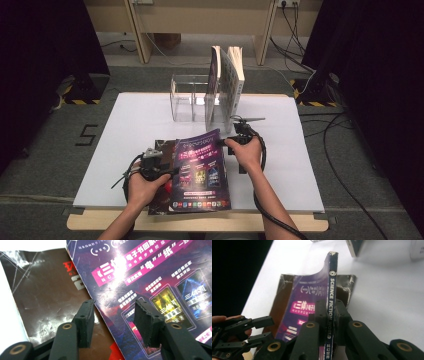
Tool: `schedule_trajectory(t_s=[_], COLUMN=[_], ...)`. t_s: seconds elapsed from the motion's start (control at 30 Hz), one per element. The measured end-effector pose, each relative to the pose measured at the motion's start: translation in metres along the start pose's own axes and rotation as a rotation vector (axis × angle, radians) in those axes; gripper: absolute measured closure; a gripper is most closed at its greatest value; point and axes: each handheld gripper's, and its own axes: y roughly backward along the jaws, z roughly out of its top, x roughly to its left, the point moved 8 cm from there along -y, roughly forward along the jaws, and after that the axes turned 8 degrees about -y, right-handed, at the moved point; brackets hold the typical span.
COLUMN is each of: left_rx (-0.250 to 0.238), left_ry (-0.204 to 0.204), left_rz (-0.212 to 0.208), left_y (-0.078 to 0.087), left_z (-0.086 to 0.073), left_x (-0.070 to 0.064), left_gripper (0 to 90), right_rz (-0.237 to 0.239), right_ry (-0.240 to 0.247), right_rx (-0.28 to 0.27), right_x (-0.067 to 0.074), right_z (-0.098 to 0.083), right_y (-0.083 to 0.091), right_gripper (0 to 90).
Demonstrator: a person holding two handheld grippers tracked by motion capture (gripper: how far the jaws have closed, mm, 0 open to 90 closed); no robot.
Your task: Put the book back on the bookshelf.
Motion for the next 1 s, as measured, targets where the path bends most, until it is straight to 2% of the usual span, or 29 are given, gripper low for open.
schedule_trajectory(t_s=[0.43,0.6,0.63,1.0], left_rx=[-0.017,-0.018,-0.018,-0.023], left_ry=[0.009,0.009,0.011,0.008], left_rz=[0.013,0.014,0.014,0.019], left_y=[0.006,0.007,0.007,0.008], left_z=[0.003,0.003,0.003,0.003], left_x=[0.004,0.005,0.005,0.006], left_gripper=[46.5,46.4,46.3,46.1], right_rz=[0.000,-0.020,-0.024,-0.024], right_ry=[0.055,0.095,0.114,0.159], right_rx=[-0.081,-0.116,-0.138,-0.204], right_x=[0.017,0.026,0.031,0.045], right_z=[0.005,0.007,0.008,0.014], right_y=[0.022,0.031,0.035,0.048], right_gripper=[84.4,84.4,84.4,84.4])
